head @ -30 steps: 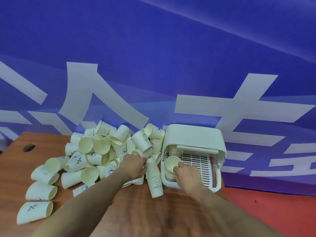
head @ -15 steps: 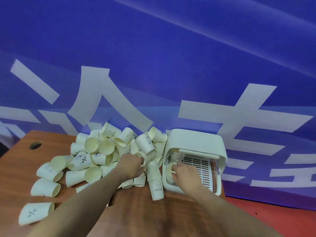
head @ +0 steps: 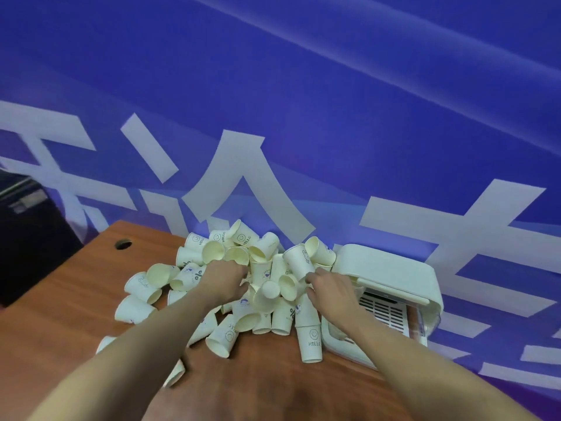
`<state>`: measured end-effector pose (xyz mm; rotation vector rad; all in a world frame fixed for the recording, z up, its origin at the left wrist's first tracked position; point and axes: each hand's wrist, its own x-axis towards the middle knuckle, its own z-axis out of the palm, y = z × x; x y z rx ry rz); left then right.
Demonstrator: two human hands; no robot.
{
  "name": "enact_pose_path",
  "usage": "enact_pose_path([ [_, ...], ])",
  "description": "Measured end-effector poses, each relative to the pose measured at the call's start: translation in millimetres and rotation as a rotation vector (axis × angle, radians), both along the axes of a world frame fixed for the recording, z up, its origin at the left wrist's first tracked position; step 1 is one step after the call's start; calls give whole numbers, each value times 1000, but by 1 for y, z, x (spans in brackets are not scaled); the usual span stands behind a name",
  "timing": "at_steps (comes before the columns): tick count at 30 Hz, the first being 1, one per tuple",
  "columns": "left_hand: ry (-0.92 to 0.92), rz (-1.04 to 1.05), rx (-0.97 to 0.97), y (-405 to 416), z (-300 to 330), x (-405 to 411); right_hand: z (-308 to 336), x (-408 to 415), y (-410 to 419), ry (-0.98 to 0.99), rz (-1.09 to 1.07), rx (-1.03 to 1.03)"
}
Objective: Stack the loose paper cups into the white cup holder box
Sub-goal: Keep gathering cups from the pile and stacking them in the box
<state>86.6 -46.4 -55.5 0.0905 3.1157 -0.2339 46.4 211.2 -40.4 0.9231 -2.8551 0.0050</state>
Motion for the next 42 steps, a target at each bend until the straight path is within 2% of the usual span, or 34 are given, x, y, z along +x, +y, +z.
enact_pose_path([
  [8,21,72,29,-39,2,-22,15,-36,-46,16,-2,3],
  [18,-61,45,25,-57,-47,-66,-7,-87,-69,-56,-98,60],
  [26,-132,-20,-26,-54,-73,-92,-24,-112,-75,-101,-93,169],
  [34,-132,-5,-54,-51,-70,-96,-26,-121,-83,-198,-141,201],
  [42,-100,40,-62,-54,-49,-89,-9,-107,-77,-198,-146,192],
])
